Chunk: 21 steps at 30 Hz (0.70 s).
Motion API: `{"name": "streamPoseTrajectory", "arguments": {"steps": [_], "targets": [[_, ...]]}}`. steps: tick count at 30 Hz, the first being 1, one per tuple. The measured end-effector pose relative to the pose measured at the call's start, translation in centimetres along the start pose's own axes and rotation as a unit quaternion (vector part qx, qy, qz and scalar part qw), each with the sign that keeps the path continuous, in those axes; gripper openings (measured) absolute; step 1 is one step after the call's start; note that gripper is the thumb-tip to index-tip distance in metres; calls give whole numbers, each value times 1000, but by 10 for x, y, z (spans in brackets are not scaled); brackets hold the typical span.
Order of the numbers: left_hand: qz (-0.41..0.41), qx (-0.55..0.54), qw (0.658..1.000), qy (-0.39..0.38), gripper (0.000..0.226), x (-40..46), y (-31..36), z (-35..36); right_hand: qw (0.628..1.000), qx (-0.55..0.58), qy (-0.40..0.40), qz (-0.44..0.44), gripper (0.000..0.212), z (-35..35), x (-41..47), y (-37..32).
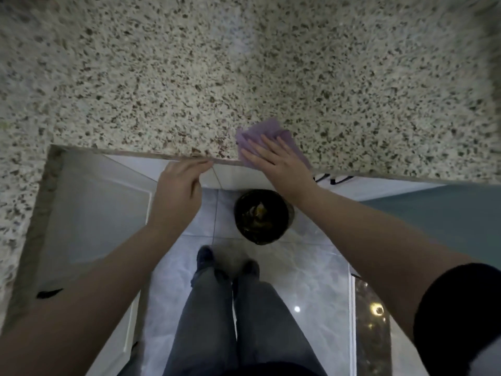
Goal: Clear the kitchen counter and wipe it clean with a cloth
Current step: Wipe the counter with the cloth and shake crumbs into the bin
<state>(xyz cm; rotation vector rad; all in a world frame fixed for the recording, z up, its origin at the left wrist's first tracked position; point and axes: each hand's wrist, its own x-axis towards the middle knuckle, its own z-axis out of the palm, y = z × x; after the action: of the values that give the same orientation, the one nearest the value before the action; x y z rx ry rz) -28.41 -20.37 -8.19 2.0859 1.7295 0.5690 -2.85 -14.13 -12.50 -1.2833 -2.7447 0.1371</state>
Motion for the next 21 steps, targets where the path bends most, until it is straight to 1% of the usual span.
{"name": "streamPoseTrajectory", "arguments": {"steps": [3,6,8,10,11,12,13,14,16,17,18,19,20,21], "targets": [[-11,-11,999,-39,45,-11,5,16,998,34,43,34,49,1,-34,8],[-3,-35,997,-72,42,-23,5,34,990,74,79,86,42,5,-63,2],[4,-55,994,-99,40,-27,6,48,978,131,103,128,37,9,-74,-9],[13,-67,989,-130,39,-28,8,65,955,214,117,167,37,14,-83,-21],[12,-71,987,-143,39,-28,8,73,938,266,119,188,38,17,-87,-27],[3,-79,985,-154,39,-26,7,82,913,326,121,215,38,23,-91,-32],[-11,-90,983,-162,40,-25,8,89,876,395,124,248,39,28,-95,-37],[-25,-102,980,-167,41,-24,8,97,828,463,129,289,39,33,-99,-41],[-44,-131,974,-181,43,-23,11,113,716,578,127,372,39,45,-103,-44],[-49,-145,969,-192,43,-24,13,122,639,639,123,410,37,51,-101,-42],[-54,-160,964,-206,44,-24,16,131,530,705,117,456,35,56,-96,-38],[-59,-174,958,-222,45,-25,20,140,398,766,102,495,39,61,-92,-33],[-63,-177,953,-237,47,-23,23,151,287,800,82,521,49,66,-88,-30],[-62,-166,953,-245,49,-19,28,159,218,827,74,513,58,68,-85,-30]]}}
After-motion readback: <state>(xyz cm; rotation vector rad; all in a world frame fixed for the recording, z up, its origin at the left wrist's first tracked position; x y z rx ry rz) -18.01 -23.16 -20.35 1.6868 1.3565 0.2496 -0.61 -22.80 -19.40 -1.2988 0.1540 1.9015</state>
